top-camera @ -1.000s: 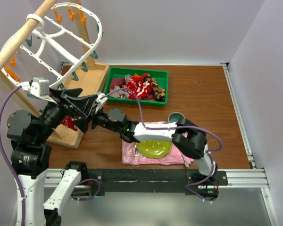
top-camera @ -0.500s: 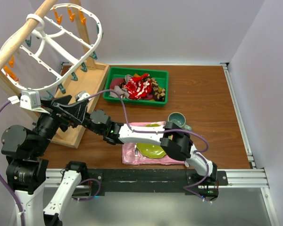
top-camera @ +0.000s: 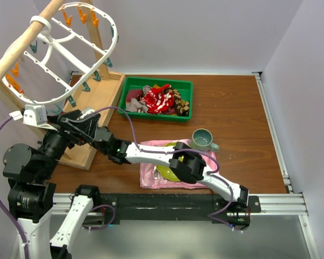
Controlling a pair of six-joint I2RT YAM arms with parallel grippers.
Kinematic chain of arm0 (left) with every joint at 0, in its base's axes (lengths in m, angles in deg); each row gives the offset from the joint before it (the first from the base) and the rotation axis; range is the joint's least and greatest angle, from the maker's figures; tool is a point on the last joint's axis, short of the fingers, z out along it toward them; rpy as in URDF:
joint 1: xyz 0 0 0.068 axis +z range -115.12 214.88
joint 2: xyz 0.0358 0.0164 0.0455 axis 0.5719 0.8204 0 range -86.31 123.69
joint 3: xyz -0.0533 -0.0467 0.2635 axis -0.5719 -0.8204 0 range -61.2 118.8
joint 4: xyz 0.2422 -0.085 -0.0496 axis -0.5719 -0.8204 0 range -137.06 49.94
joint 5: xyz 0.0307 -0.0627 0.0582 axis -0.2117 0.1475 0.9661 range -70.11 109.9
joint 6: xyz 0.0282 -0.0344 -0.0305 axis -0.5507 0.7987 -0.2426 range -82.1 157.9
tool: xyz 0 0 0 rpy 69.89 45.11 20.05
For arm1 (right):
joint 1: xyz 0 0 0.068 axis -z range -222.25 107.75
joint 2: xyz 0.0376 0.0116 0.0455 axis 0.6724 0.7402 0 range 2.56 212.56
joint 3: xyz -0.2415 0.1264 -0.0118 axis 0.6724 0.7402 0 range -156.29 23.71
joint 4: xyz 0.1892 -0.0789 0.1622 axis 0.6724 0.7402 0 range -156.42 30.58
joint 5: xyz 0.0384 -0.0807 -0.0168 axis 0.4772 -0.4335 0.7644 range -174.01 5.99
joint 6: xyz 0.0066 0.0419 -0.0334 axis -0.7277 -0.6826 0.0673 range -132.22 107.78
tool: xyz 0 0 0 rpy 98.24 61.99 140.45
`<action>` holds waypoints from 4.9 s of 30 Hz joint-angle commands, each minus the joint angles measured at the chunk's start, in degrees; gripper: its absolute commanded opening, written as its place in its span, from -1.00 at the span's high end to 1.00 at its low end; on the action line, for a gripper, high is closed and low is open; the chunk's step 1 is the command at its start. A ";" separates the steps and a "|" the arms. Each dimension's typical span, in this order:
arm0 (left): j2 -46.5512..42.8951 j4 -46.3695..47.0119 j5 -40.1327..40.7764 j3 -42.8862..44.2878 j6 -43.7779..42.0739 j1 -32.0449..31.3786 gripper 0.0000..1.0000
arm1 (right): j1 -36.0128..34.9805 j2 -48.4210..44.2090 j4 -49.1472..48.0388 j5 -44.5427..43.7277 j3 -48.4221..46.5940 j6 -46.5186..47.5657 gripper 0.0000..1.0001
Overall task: Remove the socks clipped to the hanger
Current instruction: Remove the sock from the hanger, then place the sock in the bin.
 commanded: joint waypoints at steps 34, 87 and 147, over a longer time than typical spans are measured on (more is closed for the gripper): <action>-1.85 -1.18 7.16 -2.77 2.62 -2.20 -0.77 | 12.04 -39.39 -0.95 22.10 36.25 3.34 1.00; 3.78 11.64 21.50 -10.32 20.92 -3.43 -0.43 | 15.91 -41.59 -2.18 19.54 39.42 -0.26 1.00; 2.99 20.80 22.56 -13.49 16.17 -3.43 -0.27 | 16.35 -48.19 -1.30 5.04 45.83 -1.75 1.00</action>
